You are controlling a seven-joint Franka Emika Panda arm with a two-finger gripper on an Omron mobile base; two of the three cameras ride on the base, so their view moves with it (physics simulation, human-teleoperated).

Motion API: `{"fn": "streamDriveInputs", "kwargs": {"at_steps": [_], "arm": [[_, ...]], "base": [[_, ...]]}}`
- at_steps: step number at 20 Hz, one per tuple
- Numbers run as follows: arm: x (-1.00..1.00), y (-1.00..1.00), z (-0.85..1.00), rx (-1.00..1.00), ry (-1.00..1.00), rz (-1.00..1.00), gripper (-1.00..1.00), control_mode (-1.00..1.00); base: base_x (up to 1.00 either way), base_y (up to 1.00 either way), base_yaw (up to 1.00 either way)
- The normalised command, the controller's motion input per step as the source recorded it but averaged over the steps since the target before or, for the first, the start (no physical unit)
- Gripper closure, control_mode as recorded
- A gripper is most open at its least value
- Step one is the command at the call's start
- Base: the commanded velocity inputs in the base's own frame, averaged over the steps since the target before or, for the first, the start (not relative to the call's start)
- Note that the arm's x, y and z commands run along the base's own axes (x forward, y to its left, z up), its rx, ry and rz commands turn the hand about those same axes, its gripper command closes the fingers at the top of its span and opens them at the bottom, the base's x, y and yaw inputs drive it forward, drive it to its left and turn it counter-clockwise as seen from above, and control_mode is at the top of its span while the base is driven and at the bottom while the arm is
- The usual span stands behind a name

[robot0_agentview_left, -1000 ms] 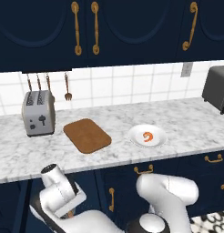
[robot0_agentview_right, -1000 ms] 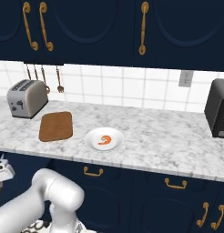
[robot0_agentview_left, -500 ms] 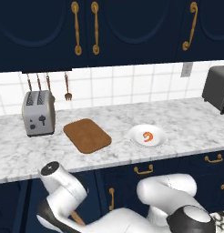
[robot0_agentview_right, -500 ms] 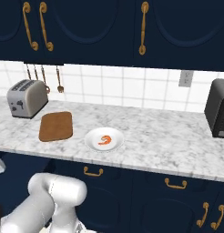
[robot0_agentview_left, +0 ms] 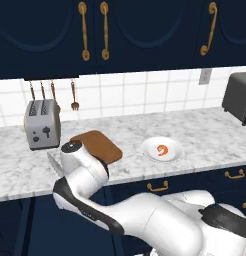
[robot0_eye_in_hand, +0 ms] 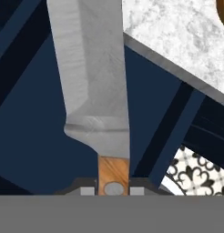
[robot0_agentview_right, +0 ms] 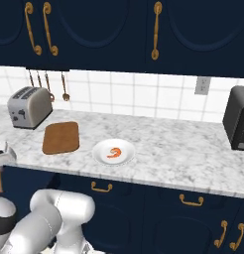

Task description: Pick up the knife from the drawer and place it on the cutting board. Then place the meat from the plate to the cutting board.

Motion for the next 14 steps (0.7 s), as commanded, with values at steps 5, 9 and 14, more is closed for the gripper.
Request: {"fn": "streamDriveInputs", "kwargs": {"at_steps": [5,9,14], "arm": [[1.0,-0.66,0.18,0.11,0.0,0.0,1.0,-1.0],[0.97,-0.7,0.35,0.04,0.08,0.0,1.0,-1.0],[0.8,-0.53,0.61,0.0,0.18,0.0,1.0,-1.0]], "base": [[0.0,0.0,0.0],[0.0,0.0,0.0],[0.0,0.0,0.0]]}}
